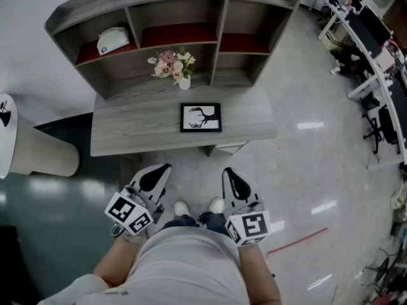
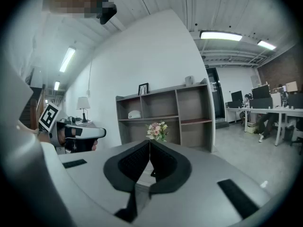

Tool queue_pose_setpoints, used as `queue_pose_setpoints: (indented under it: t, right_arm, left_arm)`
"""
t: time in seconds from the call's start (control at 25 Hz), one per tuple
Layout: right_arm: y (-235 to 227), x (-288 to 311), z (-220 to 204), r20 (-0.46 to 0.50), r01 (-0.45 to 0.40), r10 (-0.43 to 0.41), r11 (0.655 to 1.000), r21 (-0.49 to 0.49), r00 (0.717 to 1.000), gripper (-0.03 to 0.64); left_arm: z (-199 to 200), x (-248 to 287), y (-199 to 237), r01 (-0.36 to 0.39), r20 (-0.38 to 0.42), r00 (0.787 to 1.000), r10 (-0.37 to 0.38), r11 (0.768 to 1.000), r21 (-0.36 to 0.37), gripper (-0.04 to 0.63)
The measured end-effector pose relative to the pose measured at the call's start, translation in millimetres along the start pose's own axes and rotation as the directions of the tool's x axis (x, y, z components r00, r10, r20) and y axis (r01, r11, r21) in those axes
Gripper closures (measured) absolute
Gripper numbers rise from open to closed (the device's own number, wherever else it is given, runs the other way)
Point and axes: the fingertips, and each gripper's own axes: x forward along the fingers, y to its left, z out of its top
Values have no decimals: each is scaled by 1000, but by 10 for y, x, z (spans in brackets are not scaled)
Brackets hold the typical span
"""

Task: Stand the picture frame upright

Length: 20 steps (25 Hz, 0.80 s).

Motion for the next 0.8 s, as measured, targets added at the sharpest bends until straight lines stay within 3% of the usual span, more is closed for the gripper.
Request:
queue_pose_setpoints:
  t: [0.36,0.64,0.8]
  right_arm:
    - [-317,-143,-63,-10,-21,21,1000,20,1000,598]
    - [-695,-267,-17,51,-52,46,992,115,998,596]
    - [-954,-335,-38,46,-54,49,992,110,998,595]
  left_arm:
    - [-90,281,-227,-33,-23,999,33,999,16,581]
    - [-184,577,-421,-62,-49,997,64,998,27,581]
    - [-242,770,-509,-95,-62,993,98,995,43,581]
